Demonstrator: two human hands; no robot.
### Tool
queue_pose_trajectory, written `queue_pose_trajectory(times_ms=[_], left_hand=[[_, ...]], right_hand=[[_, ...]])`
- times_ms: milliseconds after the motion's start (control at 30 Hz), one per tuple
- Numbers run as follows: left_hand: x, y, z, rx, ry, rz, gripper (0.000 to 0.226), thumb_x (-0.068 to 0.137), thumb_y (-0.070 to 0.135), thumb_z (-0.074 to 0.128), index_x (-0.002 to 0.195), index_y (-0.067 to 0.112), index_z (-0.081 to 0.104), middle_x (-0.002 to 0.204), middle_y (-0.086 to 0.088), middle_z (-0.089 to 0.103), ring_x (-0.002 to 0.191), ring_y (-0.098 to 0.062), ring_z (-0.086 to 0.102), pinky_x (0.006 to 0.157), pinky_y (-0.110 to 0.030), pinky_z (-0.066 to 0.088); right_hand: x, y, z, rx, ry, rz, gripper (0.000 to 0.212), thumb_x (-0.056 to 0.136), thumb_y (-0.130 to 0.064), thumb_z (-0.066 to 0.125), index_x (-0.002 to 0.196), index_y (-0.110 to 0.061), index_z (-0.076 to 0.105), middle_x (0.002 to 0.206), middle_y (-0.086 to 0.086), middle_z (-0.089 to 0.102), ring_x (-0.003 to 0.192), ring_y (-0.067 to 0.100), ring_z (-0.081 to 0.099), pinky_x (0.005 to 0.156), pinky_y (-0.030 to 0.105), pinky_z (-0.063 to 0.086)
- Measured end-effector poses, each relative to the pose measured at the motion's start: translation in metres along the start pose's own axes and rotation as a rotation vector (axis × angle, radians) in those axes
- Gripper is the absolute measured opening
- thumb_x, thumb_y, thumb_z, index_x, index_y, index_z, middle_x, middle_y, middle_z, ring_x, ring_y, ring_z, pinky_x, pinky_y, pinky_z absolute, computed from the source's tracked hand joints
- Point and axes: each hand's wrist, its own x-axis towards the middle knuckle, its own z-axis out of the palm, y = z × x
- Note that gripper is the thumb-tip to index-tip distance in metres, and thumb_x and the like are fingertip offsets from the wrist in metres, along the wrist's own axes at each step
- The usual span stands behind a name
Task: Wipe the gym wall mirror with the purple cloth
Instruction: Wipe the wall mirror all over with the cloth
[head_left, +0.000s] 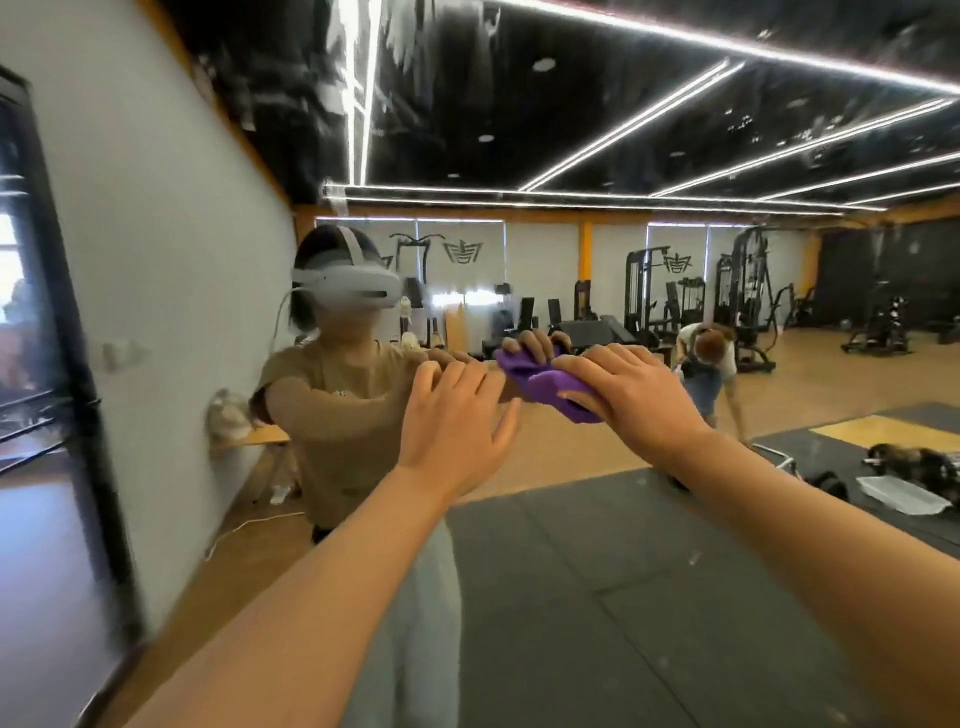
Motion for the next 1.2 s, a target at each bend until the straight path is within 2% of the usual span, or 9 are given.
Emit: queue_pose_trajectory(times_ms=[133,233,400,467,567,767,967,1067,1200], left_hand=[[0.058,0.006,-0.019,-0.005,0.092,-0.021,0.04,0.095,0.042,0.037,0.097,0.017,0.068,0.095,0.0,0.068,0.088,-0.02,0.059,0.086,-0.039,0.037],[0.098,0.011,-0.037,-0.016,0.061,-0.07,0.032,0.101,0.039,0.043,0.111,0.017,0.064,0.108,-0.001,0.063,0.101,-0.019,0.055,0.096,-0.039,0.036],[0.145,0.023,-0.048,0.027,0.104,-0.192,0.029,0.103,0.038,0.042,0.119,0.02,0.059,0.119,0.001,0.057,0.111,-0.017,0.049,0.101,-0.035,0.031],[0.161,0.03,-0.051,0.053,0.121,-0.225,0.029,0.103,0.038,0.042,0.12,0.02,0.058,0.121,0.002,0.056,0.111,-0.016,0.048,0.1,-0.034,0.032],[0.186,0.04,-0.055,0.102,0.125,-0.261,0.031,0.104,0.039,0.039,0.124,0.022,0.055,0.128,0.003,0.053,0.116,-0.014,0.045,0.104,-0.032,0.03],[0.235,0.041,-0.064,0.123,0.193,-0.276,0.046,0.106,0.04,0.037,0.149,0.024,0.04,0.158,0.005,0.032,0.145,-0.014,0.028,0.119,-0.032,0.017],[0.276,0.026,-0.071,0.121,0.269,-0.329,0.053,0.106,0.042,0.035,0.155,0.023,0.03,0.164,0.003,0.023,0.151,-0.015,0.017,0.122,-0.032,0.011],[0.289,0.014,-0.066,0.134,0.266,-0.325,0.056,0.107,0.044,0.031,0.159,0.026,0.02,0.168,0.004,0.011,0.155,-0.015,0.004,0.124,-0.034,0.002],[0.296,-0.004,-0.051,0.181,0.23,-0.332,0.062,0.106,0.051,0.021,0.161,0.029,0.002,0.169,0.004,-0.007,0.155,-0.014,-0.011,0.124,-0.036,-0.007]], right_hand=[[0.043,0.03,-0.027,-0.037,0.102,-0.036,0.038,0.097,-0.037,0.051,0.128,-0.015,0.056,0.103,0.01,0.068,0.089,0.032,0.067,0.078,0.044,0.054],[0.065,0.055,-0.043,-0.065,0.136,-0.044,0.046,0.088,-0.03,0.068,0.129,-0.017,0.051,0.106,0.011,0.067,0.092,0.033,0.066,0.083,0.045,0.052],[0.094,0.104,-0.062,-0.097,0.253,-0.029,0.044,0.101,-0.045,0.041,0.124,-0.014,0.062,0.107,0.007,0.068,0.096,0.029,0.065,0.089,0.043,0.049],[0.107,0.122,-0.072,-0.068,0.304,-0.01,0.046,0.103,-0.046,0.037,0.123,-0.014,0.064,0.105,0.007,0.068,0.095,0.029,0.065,0.089,0.043,0.048],[0.125,0.153,-0.086,-0.104,0.415,-0.028,0.042,0.103,-0.044,0.039,0.121,-0.014,0.064,0.1,0.006,0.068,0.09,0.029,0.064,0.085,0.043,0.049],[0.179,0.201,-0.104,-0.149,0.603,-0.059,0.043,0.102,-0.042,0.04,0.113,-0.01,0.066,0.094,0.01,0.069,0.083,0.033,0.066,0.079,0.045,0.053],[0.248,0.223,-0.128,-0.126,0.704,0.042,0.039,0.103,-0.038,0.048,0.121,-0.007,0.064,0.107,0.016,0.069,0.095,0.039,0.064,0.088,0.049,0.05],[0.278,0.223,-0.129,-0.078,0.699,0.126,0.034,0.103,-0.031,0.055,0.127,-0.008,0.062,0.118,0.017,0.066,0.108,0.04,0.06,0.099,0.049,0.044],[0.287,0.222,-0.095,-0.035,0.54,0.104,0.037,0.102,-0.036,0.057,0.13,-0.012,0.061,0.129,0.011,0.063,0.119,0.034,0.057,0.106,0.039,0.04]])
